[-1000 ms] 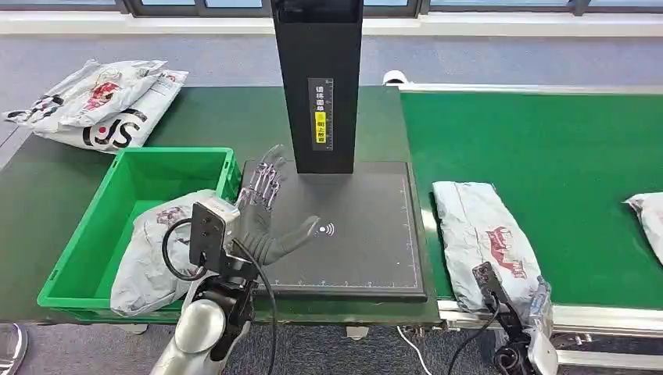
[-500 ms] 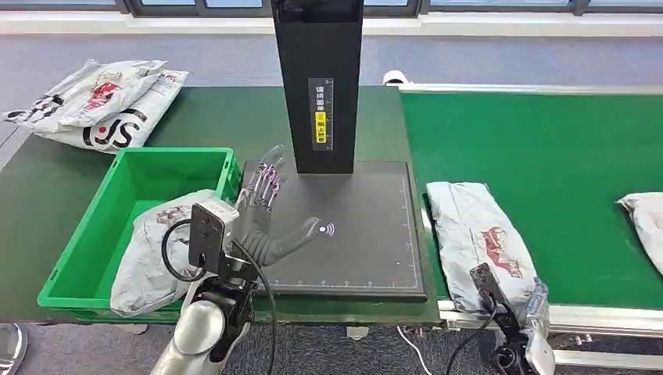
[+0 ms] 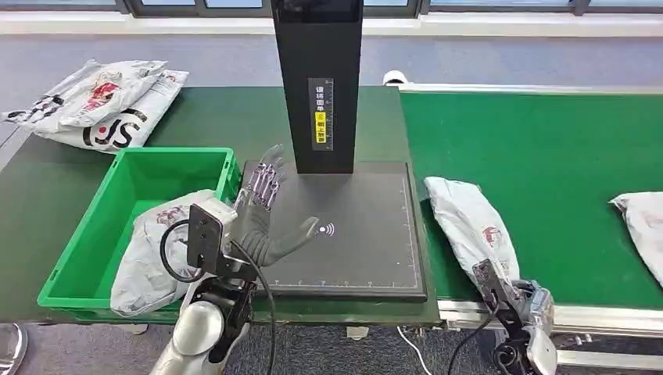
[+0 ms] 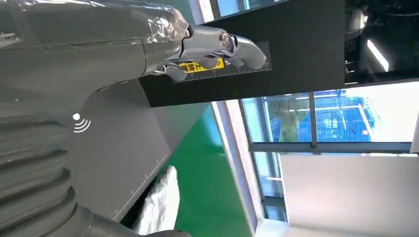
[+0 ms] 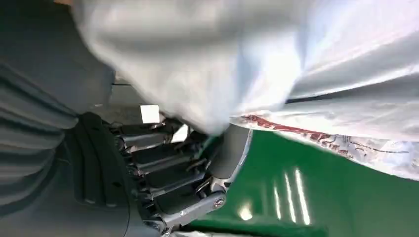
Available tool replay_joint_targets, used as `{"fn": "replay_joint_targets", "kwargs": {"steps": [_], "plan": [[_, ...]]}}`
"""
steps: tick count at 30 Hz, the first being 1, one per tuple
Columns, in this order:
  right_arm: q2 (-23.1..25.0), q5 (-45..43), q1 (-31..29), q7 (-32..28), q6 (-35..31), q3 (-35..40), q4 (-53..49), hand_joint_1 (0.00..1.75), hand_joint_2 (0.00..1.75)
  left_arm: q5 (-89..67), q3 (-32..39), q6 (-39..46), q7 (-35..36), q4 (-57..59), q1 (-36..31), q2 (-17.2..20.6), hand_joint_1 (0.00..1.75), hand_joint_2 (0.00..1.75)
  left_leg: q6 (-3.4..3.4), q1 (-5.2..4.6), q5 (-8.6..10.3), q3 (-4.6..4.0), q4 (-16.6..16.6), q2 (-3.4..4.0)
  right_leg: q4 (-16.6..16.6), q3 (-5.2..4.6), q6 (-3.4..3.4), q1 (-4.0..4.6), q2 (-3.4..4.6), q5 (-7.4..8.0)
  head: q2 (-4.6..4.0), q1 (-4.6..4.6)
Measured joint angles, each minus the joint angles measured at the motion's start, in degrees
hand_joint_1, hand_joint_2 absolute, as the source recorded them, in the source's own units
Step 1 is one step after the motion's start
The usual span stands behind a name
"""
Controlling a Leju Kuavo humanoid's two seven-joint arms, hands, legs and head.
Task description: Moved the parcel from conveyor to table for the left to box.
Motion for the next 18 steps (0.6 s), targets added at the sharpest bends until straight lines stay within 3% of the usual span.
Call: {"fn": "replay_joint_targets", "kwargs": {"steps": [12,18], "plan": [[0.94,0.44,4.34,0.06,0.68,3.48,-14.17,1.75,1.75,-0.55,-0.02,0.44,0.04,-0.46,0.1,-0.07,0.0,1.75,0.04,0.0,-0.02,-0.02,0.0,-0.03,0.0,-0.02,0.05,-0.07,-0.02,-0.05,-0.02,0.0],[1.46,-2.95,6.15,-5.61,-6.55,4.24,-20.43,1.75,1.75,-0.81,0.0,0.5,0.18,-0.46,0.1,-0.11,0.0,1.75,0.06,-0.02,-0.02,-0.02,0.0,-0.02,0.0,-0.02,0.06,-0.1,-0.02,-0.04,0.0,0.0]]}}
